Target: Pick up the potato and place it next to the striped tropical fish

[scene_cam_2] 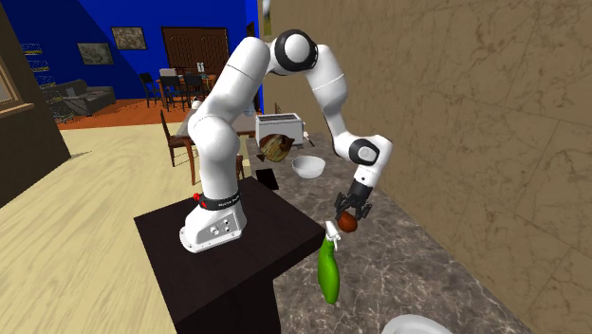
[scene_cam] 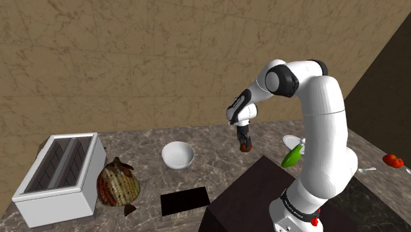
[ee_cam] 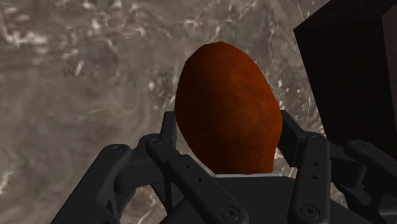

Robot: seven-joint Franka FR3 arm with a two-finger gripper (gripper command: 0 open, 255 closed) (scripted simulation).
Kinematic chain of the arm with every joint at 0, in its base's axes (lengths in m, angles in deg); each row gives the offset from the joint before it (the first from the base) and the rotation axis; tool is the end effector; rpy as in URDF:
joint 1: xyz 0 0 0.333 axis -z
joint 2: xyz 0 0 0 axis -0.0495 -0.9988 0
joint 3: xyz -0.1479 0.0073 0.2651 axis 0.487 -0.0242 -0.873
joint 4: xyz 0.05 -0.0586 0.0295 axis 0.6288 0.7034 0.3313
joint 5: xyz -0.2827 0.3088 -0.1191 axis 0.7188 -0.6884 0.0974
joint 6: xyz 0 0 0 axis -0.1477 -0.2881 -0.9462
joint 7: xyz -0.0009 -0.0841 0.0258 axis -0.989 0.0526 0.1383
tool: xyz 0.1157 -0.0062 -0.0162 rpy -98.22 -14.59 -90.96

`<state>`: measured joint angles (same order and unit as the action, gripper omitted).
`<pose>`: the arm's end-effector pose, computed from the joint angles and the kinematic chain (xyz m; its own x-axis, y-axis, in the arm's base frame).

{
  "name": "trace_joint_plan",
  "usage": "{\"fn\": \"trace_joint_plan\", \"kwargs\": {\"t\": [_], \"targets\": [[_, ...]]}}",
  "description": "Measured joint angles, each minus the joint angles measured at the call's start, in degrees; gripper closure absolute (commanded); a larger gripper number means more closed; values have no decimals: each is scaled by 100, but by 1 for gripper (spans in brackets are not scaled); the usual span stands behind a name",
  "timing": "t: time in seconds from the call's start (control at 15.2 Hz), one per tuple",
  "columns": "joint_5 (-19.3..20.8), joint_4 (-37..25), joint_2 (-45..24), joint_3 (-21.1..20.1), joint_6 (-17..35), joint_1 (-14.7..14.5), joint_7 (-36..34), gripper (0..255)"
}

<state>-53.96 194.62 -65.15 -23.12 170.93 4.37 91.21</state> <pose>0.4526 -0.2577 0.0447 0.4275 0.8823 -0.1968 0.7652 -0.4691 -0.4408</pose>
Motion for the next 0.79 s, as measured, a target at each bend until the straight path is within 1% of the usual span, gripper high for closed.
{"fn": "trace_joint_plan", "kwargs": {"t": [0.79], "targets": [[256, 181, 836, 215, -627, -169, -68, 255]]}}
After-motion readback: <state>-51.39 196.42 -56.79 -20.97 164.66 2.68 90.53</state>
